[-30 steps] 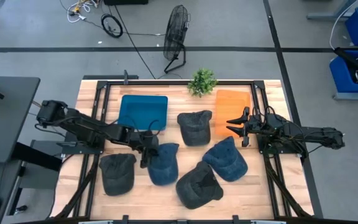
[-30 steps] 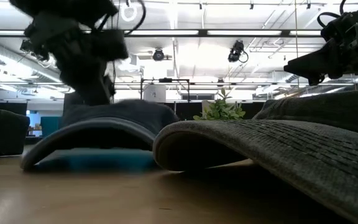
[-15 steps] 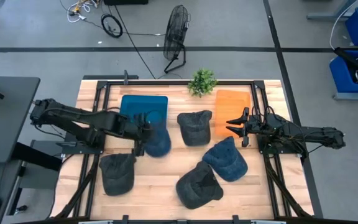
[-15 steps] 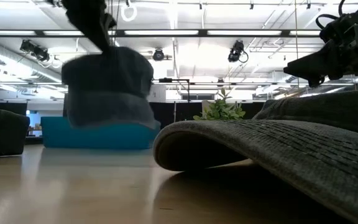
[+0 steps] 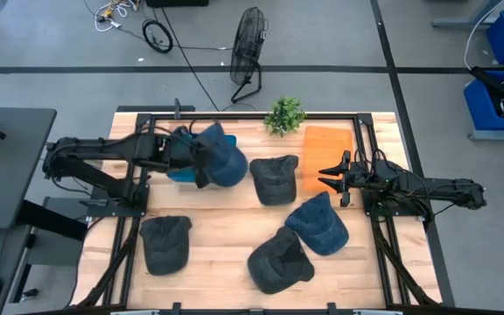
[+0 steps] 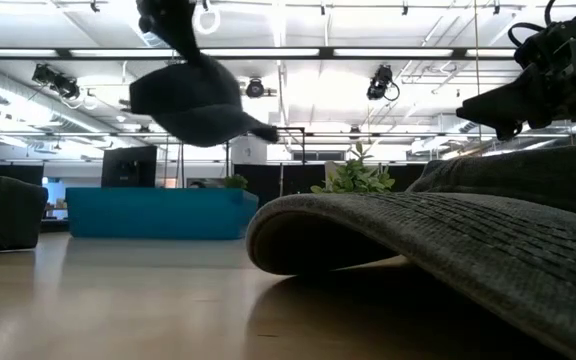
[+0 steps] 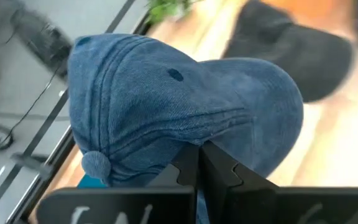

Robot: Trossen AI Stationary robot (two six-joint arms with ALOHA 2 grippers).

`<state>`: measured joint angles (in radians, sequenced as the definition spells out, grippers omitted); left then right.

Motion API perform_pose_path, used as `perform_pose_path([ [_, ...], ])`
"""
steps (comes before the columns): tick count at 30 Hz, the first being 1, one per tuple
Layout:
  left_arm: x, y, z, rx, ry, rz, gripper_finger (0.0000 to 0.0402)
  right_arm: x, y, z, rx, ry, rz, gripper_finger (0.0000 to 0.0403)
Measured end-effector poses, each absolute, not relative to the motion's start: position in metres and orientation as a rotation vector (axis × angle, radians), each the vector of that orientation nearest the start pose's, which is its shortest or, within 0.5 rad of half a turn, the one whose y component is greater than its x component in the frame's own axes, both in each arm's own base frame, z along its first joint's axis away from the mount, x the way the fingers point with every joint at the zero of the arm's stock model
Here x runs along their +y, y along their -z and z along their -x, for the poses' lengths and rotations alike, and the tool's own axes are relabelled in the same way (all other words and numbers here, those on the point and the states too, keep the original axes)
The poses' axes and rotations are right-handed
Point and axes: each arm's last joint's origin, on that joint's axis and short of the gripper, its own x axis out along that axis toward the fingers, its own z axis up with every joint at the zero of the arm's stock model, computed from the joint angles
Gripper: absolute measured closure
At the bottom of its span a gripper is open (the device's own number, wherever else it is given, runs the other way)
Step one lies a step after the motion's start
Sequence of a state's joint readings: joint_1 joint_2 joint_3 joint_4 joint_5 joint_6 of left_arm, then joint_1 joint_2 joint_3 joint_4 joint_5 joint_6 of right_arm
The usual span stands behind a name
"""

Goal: Pick & Place hat
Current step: Put the left blue cap into the blue bin

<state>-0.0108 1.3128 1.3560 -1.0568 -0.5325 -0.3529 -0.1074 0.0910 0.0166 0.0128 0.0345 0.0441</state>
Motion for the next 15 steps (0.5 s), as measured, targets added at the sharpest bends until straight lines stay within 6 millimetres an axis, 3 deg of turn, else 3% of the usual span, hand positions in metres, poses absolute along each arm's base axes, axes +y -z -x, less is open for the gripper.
perform_pose_path([
  [8,0.039,-0.330,-0.232,0.966,-0.897,0.136,0.0391,-0.012,-0.163,-0.102,0.058,0.143,-0.046,0.0282],
  [15,0.057,-0.287,-0.236,0.945,-0.972,0.194,0.0389,-0.012,-0.163,-0.102,0.058,0.143,-0.059,0.0282],
])
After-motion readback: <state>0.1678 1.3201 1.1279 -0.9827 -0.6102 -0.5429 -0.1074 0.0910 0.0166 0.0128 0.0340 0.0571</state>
